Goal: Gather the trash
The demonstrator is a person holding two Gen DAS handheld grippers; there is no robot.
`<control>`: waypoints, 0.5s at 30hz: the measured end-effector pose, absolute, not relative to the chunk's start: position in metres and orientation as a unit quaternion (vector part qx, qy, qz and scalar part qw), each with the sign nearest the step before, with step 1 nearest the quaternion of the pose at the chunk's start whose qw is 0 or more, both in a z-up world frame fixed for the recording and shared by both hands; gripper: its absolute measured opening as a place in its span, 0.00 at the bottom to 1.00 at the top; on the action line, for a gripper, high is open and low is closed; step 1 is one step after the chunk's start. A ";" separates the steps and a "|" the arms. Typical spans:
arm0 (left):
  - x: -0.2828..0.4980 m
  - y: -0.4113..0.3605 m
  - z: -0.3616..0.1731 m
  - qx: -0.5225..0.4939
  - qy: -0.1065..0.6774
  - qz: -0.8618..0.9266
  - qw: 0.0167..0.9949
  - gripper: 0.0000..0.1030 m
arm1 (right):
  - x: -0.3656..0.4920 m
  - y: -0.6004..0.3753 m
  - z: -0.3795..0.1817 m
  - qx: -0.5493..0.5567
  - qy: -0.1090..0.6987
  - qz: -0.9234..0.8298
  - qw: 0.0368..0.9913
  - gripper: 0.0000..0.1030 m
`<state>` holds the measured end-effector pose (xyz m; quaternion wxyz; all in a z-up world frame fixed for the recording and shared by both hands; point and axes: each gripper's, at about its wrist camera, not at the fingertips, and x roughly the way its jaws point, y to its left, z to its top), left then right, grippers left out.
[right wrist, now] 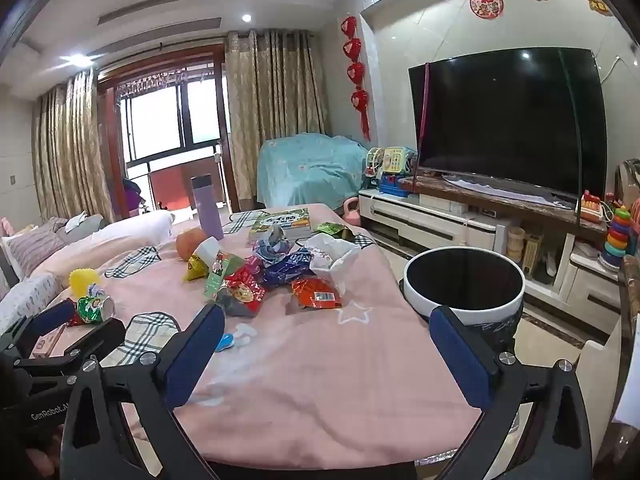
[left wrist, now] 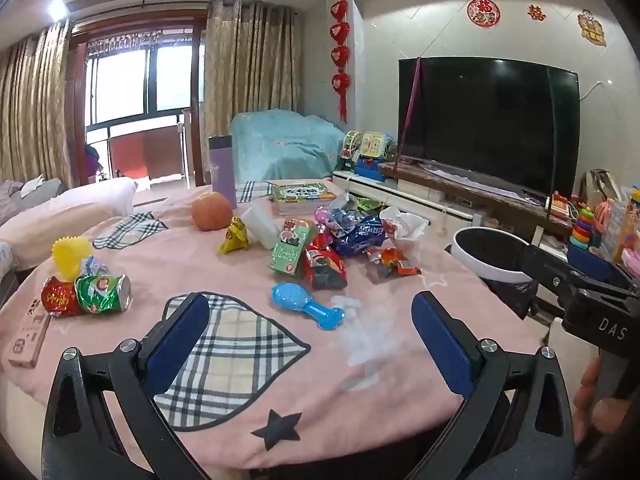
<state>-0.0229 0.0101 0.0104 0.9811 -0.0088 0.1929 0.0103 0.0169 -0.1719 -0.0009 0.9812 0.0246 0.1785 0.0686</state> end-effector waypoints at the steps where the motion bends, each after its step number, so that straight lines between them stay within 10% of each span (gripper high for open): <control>1: -0.023 0.010 0.011 -0.009 0.193 0.010 0.981 1.00 | 0.017 -0.172 -0.001 0.024 0.181 0.068 0.981 1.00; 15: -0.020 0.012 0.008 -0.012 0.199 0.009 0.980 1.00 | 0.017 -0.171 -0.001 0.027 0.179 0.067 0.981 1.00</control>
